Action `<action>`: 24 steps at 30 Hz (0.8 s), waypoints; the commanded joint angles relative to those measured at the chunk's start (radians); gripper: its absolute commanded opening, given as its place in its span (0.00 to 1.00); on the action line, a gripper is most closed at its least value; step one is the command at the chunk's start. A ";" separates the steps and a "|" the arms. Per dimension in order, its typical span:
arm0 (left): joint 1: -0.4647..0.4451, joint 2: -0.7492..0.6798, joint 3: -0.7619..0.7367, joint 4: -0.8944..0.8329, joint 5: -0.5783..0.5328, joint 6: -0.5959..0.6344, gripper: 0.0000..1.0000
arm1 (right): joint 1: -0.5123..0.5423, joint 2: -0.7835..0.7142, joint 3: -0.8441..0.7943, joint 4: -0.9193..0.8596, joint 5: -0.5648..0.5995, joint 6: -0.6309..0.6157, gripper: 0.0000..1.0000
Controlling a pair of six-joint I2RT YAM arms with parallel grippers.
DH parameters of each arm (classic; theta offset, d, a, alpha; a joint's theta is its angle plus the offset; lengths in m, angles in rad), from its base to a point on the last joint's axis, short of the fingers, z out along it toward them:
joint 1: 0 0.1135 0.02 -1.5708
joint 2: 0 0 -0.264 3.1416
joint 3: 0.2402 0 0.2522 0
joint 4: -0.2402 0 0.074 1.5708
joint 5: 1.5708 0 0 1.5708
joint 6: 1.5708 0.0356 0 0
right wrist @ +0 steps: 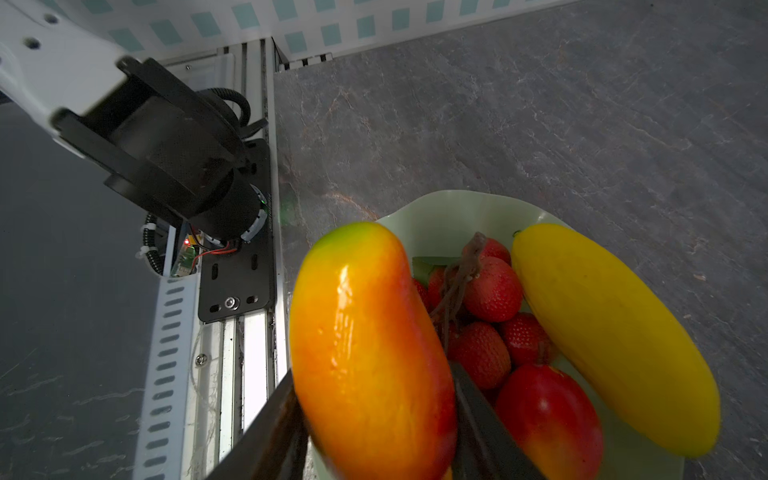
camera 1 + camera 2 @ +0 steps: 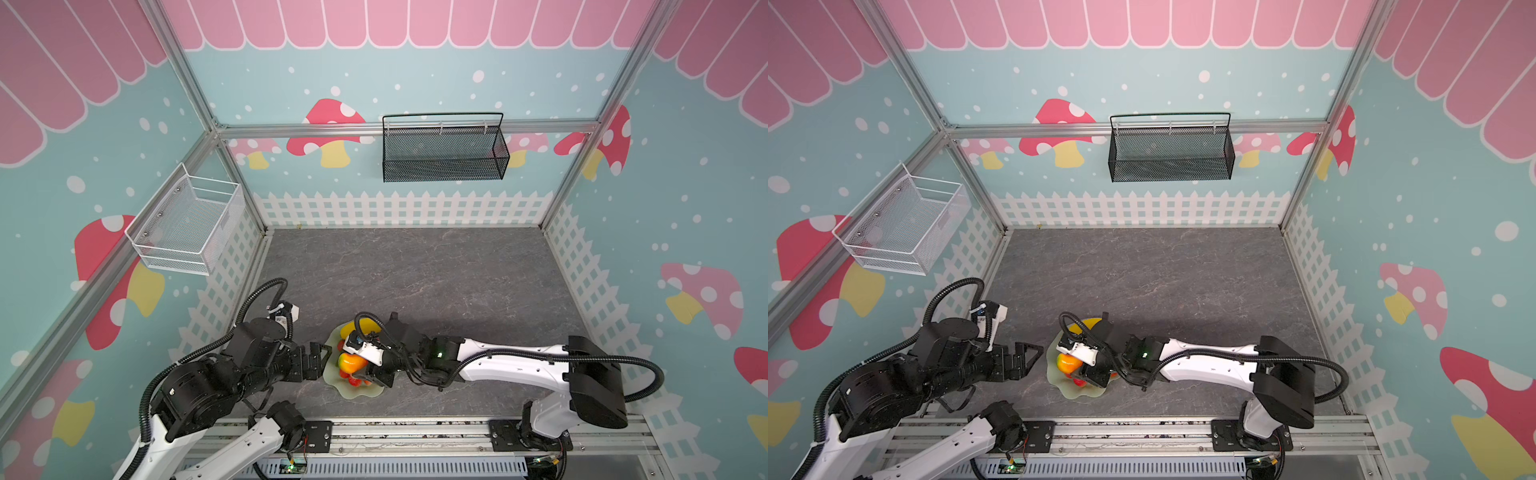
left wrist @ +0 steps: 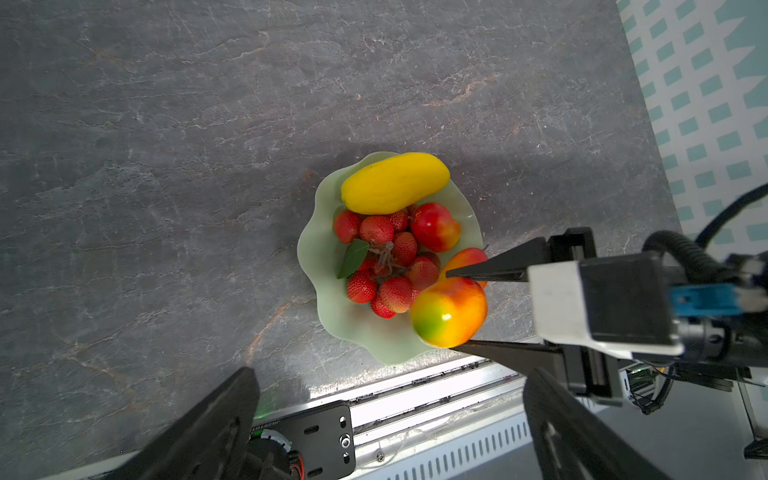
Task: Place and organize the fake fruits in the fruit bowl
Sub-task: 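Carry the last mango with the right gripper and place it in the bowl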
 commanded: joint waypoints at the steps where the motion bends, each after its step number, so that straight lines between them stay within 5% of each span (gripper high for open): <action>1: 0.005 -0.010 0.002 -0.033 -0.026 -0.024 1.00 | 0.023 0.060 0.048 -0.063 0.070 -0.010 0.49; 24: 0.006 -0.034 0.000 -0.043 -0.049 -0.010 1.00 | 0.058 0.194 0.130 -0.153 0.070 -0.020 0.53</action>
